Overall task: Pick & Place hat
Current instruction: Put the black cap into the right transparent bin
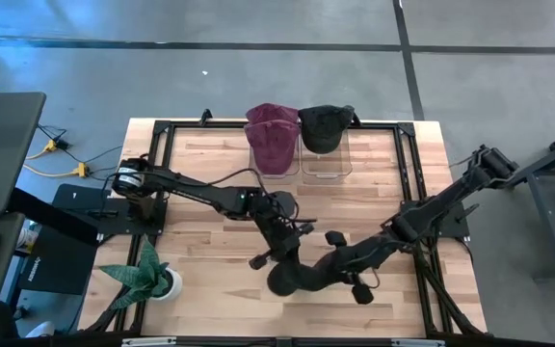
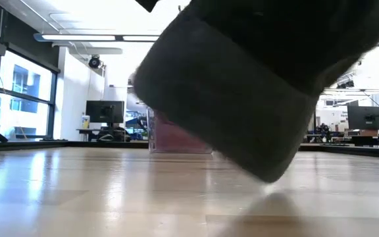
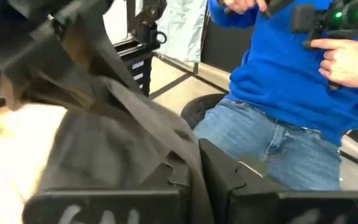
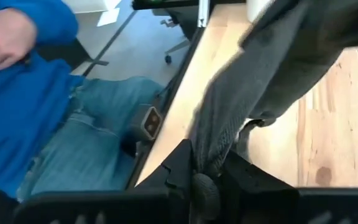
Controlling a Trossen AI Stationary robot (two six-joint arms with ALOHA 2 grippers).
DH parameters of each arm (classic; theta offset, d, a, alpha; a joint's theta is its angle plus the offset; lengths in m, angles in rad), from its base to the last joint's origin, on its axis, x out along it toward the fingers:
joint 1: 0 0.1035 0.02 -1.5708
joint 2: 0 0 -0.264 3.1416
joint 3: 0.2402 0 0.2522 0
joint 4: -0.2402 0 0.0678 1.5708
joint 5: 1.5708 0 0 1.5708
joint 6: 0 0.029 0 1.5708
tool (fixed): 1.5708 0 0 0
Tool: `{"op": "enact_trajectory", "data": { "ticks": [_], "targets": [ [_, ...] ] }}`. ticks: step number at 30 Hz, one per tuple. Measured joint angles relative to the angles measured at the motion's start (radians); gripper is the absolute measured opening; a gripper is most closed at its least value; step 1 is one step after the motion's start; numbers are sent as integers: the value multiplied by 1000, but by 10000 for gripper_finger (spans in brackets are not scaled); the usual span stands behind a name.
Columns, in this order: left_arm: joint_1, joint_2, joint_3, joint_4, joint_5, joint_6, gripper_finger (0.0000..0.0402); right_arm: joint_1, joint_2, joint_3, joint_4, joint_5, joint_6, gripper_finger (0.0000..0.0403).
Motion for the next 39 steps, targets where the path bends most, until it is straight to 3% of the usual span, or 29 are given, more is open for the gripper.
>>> {"op": "enact_trajectory", "data": {
  "ticks": [4, 6, 8, 13, 18, 22, 26, 31, 34, 39],
  "targets": [
    [31, -54, -4, -95, 3, -13, 54, 0, -82, 0, -63, -15, -4, 36],
    [55, -92, 4, -146, -43, -30, 77, -13, -137, 0, -116, -7, -10, 31],
    [79, -150, -1, -298, -104, -29, 95, -43, -190, 0, -174, 5, -26, 31],
    [119, -269, -4, -550, -369, -26, 104, -158, -309, 40, -350, 33, -92, 31],
    [113, -387, -2, -695, -587, -29, 77, -318, -338, 223, -605, 127, -268, 31],
    [110, -450, -2, -769, -717, -59, 50, -499, -312, 380, -720, 157, -468, 31],
    [103, -498, 2, -799, -790, -81, 26, -717, -253, 495, -768, 114, -705, 32],
    [103, -513, 0, -822, -819, -86, 5, -978, -135, 568, -791, -69, -991, 35],
    [103, -512, -1, -836, -825, -87, 1, -1075, -60, 571, -810, -154, -1160, 31],
    [103, -512, -10, -834, -818, -84, 1, -1152, 70, 570, -865, -110, -1290, 36]
  ]
}}
